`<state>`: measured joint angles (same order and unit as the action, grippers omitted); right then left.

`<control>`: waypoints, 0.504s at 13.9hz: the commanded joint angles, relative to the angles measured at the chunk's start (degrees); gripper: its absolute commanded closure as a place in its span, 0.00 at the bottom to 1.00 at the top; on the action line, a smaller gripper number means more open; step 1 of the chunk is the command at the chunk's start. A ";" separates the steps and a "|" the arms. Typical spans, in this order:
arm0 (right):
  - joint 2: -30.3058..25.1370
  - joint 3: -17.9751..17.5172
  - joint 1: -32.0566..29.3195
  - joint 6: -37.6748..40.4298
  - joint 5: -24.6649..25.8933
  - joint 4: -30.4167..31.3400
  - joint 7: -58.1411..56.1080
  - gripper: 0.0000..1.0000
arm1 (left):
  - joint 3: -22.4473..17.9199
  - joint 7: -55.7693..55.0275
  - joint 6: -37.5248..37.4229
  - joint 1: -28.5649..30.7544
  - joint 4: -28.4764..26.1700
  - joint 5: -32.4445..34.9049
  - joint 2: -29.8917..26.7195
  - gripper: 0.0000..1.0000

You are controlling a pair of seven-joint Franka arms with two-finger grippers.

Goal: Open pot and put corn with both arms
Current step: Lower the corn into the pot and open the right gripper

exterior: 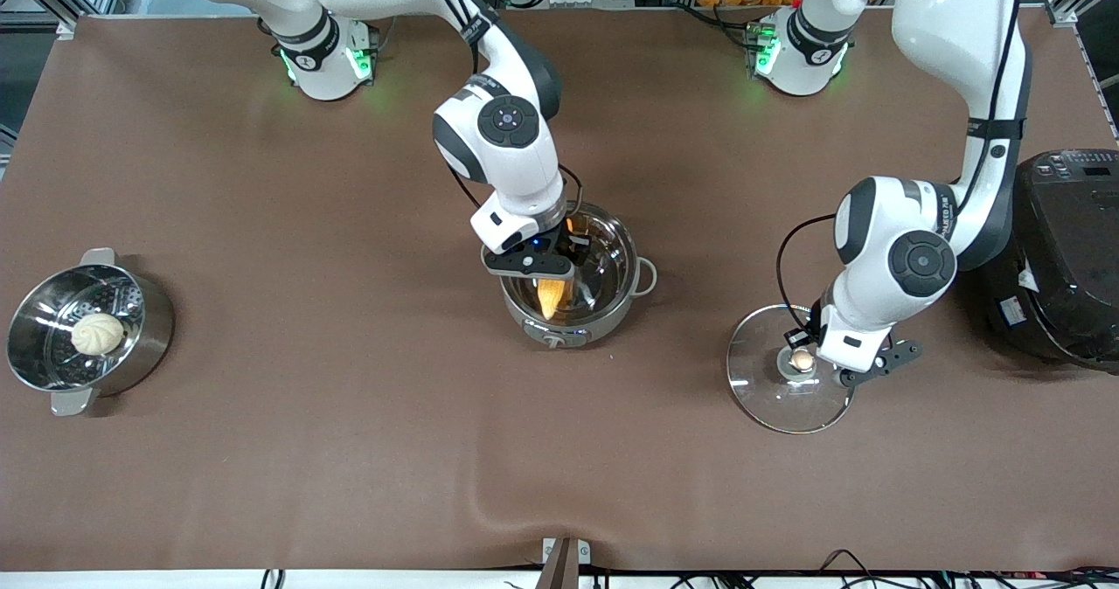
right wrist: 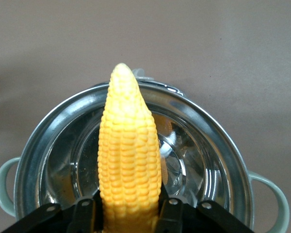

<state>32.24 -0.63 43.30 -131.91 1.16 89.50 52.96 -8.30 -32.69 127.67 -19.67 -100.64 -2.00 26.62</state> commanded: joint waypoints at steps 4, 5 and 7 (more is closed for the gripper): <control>0.55 -0.60 -1.72 2.44 -0.28 -4.68 0.57 0.00 | -0.05 3.50 -2.41 0.51 -2.01 -0.37 -6.22 1.00; 0.46 -0.60 -1.99 3.76 -0.28 -5.47 0.48 0.00 | -0.05 3.86 -3.38 0.60 -1.92 -0.37 -7.80 1.00; -0.50 -0.60 -4.35 10.49 -0.19 -7.84 -0.66 0.00 | -0.14 3.52 -5.49 0.86 -1.75 -0.37 -11.22 0.29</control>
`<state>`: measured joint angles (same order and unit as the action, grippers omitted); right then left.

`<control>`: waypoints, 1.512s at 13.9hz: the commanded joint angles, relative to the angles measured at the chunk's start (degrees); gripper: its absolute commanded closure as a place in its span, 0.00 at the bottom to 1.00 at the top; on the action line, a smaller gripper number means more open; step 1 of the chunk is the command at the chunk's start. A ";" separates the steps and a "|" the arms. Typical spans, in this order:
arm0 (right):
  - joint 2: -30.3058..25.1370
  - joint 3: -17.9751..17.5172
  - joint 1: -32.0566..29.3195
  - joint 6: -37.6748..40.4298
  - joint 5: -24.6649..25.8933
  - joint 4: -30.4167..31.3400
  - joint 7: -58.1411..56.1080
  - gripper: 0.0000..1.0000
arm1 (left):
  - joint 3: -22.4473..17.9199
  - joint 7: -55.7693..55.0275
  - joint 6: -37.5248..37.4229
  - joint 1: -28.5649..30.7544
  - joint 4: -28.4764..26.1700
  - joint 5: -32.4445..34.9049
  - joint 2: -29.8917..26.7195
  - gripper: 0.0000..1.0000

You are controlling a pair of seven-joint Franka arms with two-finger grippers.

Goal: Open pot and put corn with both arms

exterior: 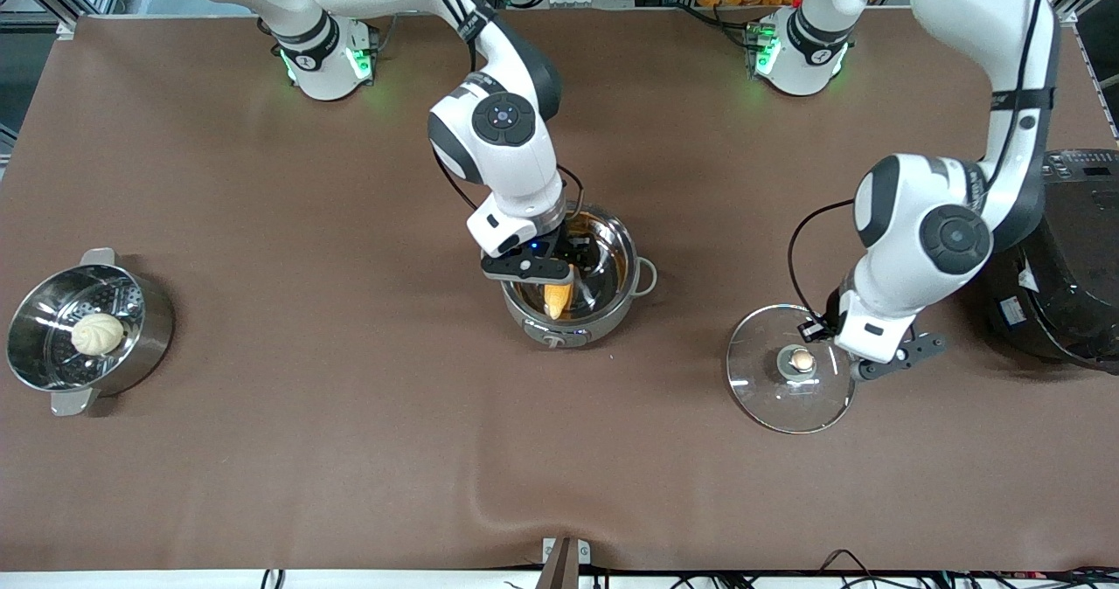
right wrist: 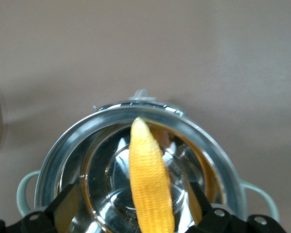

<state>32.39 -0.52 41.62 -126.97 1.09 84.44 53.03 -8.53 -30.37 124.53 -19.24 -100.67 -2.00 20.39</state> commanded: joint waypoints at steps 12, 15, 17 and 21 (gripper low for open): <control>-20.50 -0.54 -31.76 33.61 -0.04 -2.70 -39.48 0.00 | 0.18 15.05 -26.51 0.70 -0.58 5.68 -28.55 0.00; -24.03 -0.45 -36.34 38.98 0.05 -3.14 -44.81 0.00 | 7.97 26.47 -32.13 10.41 4.14 5.78 -27.52 0.00; -24.82 -0.36 -38.80 41.27 0.66 -3.32 -52.74 0.00 | 12.21 27.65 -38.36 14.48 9.50 5.87 -24.88 0.00; -25.44 -0.36 -42.40 43.65 0.84 -5.25 -53.73 0.00 | 14.24 27.82 -40.42 18.18 13.74 3.68 -23.38 0.00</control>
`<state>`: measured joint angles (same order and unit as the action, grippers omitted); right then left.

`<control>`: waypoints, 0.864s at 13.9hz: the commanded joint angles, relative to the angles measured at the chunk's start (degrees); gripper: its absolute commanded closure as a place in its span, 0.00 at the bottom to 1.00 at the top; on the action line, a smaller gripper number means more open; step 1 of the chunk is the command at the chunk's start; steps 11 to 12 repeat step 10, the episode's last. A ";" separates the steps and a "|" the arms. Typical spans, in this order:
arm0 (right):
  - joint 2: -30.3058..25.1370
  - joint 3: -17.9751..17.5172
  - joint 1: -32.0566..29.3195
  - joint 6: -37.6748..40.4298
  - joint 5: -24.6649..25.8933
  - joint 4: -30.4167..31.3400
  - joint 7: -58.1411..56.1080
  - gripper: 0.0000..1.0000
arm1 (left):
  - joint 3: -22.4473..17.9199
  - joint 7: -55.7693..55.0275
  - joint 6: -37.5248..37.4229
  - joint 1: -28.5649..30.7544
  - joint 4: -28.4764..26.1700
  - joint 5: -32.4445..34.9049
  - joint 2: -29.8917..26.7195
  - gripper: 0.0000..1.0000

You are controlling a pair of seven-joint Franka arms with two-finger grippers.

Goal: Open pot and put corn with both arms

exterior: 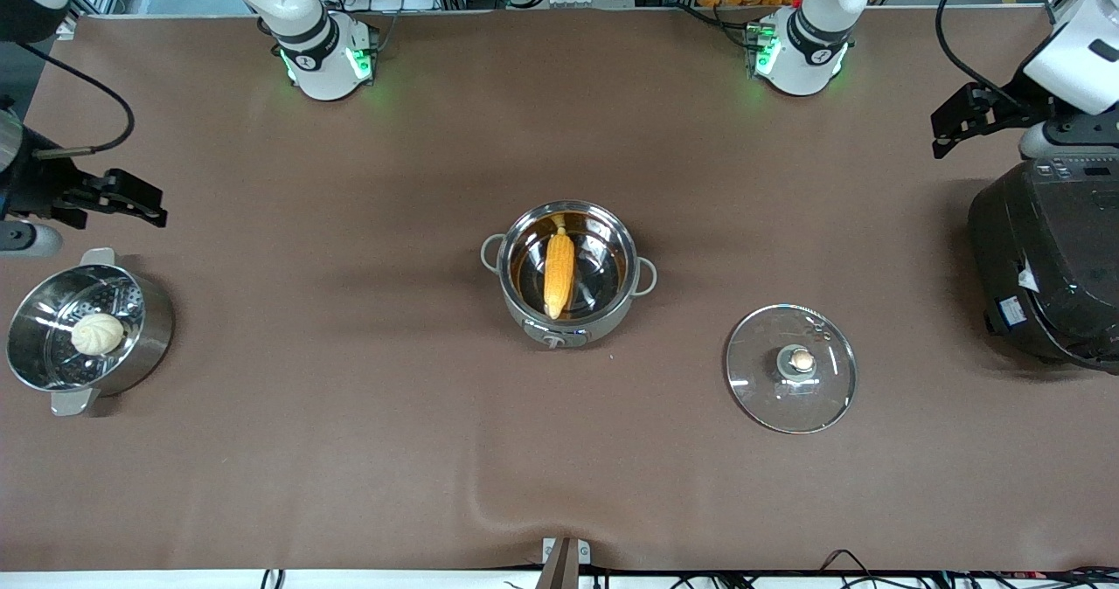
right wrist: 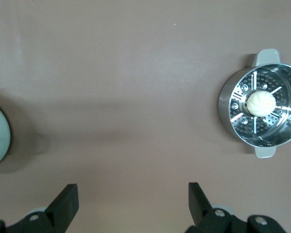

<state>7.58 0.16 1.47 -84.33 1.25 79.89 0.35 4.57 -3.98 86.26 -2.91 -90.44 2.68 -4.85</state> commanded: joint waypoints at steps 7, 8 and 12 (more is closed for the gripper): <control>-0.99 -1.13 -3.67 0.48 -0.37 -0.71 -0.97 0.00 | 0.53 0.82 -2.94 2.30 4.92 -3.55 2.82 0.00; -0.90 -1.21 -3.84 0.40 -0.46 -0.71 -0.97 0.00 | 0.53 0.64 -2.94 2.30 4.92 -3.64 2.91 0.00; -0.90 -1.30 -3.76 0.31 -0.90 -0.71 -0.88 0.00 | 0.44 0.82 -2.94 2.99 4.75 -3.73 2.82 0.00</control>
